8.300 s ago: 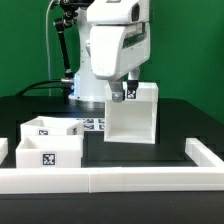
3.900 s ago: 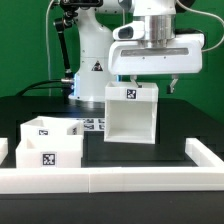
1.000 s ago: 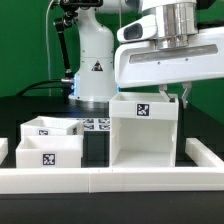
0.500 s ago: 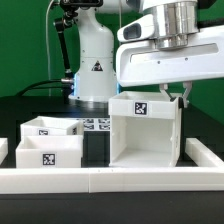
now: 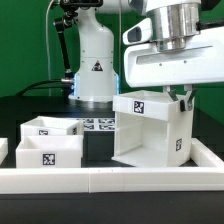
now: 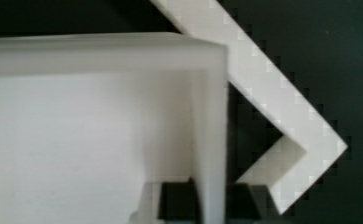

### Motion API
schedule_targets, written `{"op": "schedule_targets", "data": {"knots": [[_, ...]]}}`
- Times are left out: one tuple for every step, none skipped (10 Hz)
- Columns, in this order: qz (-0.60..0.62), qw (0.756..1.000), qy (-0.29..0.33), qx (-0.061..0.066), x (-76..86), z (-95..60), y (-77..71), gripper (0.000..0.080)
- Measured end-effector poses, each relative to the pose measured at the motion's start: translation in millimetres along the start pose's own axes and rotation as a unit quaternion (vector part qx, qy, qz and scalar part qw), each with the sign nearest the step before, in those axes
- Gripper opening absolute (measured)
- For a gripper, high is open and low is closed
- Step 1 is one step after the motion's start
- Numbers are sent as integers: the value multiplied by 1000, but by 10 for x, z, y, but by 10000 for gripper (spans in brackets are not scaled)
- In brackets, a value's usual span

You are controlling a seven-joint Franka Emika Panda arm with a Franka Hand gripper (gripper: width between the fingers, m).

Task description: Assemble drawer

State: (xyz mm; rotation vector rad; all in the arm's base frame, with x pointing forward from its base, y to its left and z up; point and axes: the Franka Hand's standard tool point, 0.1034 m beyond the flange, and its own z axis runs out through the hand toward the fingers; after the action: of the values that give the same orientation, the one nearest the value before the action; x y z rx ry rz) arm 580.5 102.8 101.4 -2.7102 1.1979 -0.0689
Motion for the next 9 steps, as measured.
{"op": "schedule_targets", "data": {"knots": [[24,1000,0,2,-11,-14,-19,45],[45,999,-2,4,-22,-14,-28,45],[80,997,-3,5,-8,-15,-17,45],[105,994,-5,6,-6,-14,-15,45],[139,990,-7,7,-1,-15,-12,45],[164,986,-8,8,4,-15,-9,45],[192,981,-10,9,6,-15,-7,45],[215,976,-12,11,12,-11,-3,45],[268,963,-17,13,27,7,10,45]]}}
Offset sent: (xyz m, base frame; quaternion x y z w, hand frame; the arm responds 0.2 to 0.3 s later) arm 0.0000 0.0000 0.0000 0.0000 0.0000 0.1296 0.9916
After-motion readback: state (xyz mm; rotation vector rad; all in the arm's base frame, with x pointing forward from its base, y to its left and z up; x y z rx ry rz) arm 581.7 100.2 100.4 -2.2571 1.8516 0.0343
